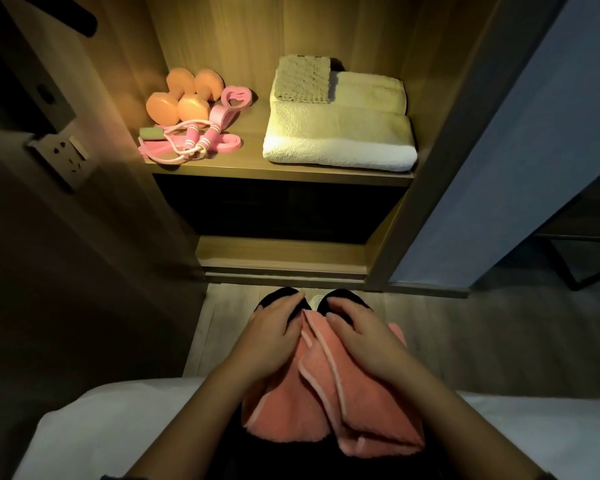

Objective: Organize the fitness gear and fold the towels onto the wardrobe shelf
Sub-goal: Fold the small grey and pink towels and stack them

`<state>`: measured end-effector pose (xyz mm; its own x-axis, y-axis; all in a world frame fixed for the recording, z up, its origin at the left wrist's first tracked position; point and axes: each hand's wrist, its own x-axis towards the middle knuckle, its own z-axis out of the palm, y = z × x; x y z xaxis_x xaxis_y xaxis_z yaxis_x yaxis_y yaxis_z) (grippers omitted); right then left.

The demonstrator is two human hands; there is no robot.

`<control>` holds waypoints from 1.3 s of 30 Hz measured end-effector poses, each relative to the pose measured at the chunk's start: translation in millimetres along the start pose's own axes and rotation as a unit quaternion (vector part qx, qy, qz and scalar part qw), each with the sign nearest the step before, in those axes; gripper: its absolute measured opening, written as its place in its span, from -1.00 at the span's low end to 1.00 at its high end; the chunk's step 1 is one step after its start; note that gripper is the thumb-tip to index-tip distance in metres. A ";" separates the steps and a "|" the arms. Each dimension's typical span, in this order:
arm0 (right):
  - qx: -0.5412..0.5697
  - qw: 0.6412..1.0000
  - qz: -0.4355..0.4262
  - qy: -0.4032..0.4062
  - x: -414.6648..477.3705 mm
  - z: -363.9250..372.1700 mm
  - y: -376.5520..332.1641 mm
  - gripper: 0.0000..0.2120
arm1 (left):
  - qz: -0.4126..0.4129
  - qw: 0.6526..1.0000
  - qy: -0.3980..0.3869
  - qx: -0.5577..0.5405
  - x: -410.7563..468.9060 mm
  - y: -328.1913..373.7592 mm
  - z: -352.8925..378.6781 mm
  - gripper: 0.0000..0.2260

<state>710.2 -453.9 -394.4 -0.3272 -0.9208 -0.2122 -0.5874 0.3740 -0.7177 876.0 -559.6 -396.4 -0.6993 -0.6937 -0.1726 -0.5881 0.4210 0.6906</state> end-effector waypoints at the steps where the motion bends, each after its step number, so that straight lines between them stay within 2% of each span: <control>1: -0.003 1.000 0.000 -0.008 -0.8 3.9 2.3 -0.65 | -0.003 1.000 -0.016 -0.010 -1.1 -2.2 3.1 -0.58; 5: -0.009 1.000 -0.012 0.009 -2.1 17.1 8.9 -0.83 | -0.018 0.999 -0.031 -0.024 -3.7 -6.2 16.0 -0.61; 9: 0.046 0.997 0.014 0.059 1.1 24.5 12.1 -0.82 | -0.058 0.997 -0.020 -0.040 7.7 -4.7 25.9 -0.75; 11: 0.079 0.993 0.022 0.087 1.8 28.0 15.2 -0.82 | -0.084 0.993 0.016 -0.080 12.8 -5.8 30.6 -0.84; 15: 0.126 0.984 0.034 0.119 6.9 24.4 22.7 -0.80 | -0.131 0.970 0.080 -0.188 18.8 -7.0 36.0 -0.91; 18: 0.154 0.983 0.028 0.097 9.6 20.8 25.2 -0.88 | -0.136 0.964 0.090 -0.211 20.5 -9.6 38.4 -0.89; 21: 0.153 0.988 -0.029 0.018 9.2 18.3 24.3 -0.64 | -0.141 0.955 0.107 -0.237 21.0 -12.9 39.0 -0.88; 24: 0.154 0.986 -0.060 0.001 11.9 18.2 27.7 -0.62 | -0.138 0.951 0.114 -0.250 22.2 -14.2 39.1 -0.88; 27: 0.155 0.986 -0.038 0.039 13.1 19.1 27.8 -0.56 | -0.125 0.952 0.109 -0.256 21.3 -14.1 38.7 -0.88; 30: 0.163 0.983 -0.001 0.082 14.7 19.5 25.0 -0.67 | -0.119 0.955 0.092 -0.254 20.0 -14.8 37.9 -0.87; 32: 0.162 0.983 0.021 0.086 16.8 19.1 24.0 -0.79 | -0.119 0.956 0.077 -0.257 19.5 -14.0 36.3 -0.84; 34: 0.138 0.988 0.033 0.066 19.3 17.3 23.9 -0.82 | -0.107 0.958 0.061 -0.260 18.1 -13.3 33.6 -0.79; 36: 0.128 0.990 0.039 0.049 21.5 14.3 22.5 -0.82 | -0.093 0.959 0.050 -0.264 16.1 -13.8 30.7 -0.76; 39: 0.192 0.974 0.071 0.098 21.6 7.6 20.7 -0.77 | -0.090 0.965 0.035 -0.244 14.8 -16.9 29.7 -0.81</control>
<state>696.6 -466.9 -418.9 -0.5412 -0.8107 -0.2235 -0.2190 0.3925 -0.8933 863.6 -559.6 -431.5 -0.5641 -0.7750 -0.2849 -0.4238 -0.0244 0.9054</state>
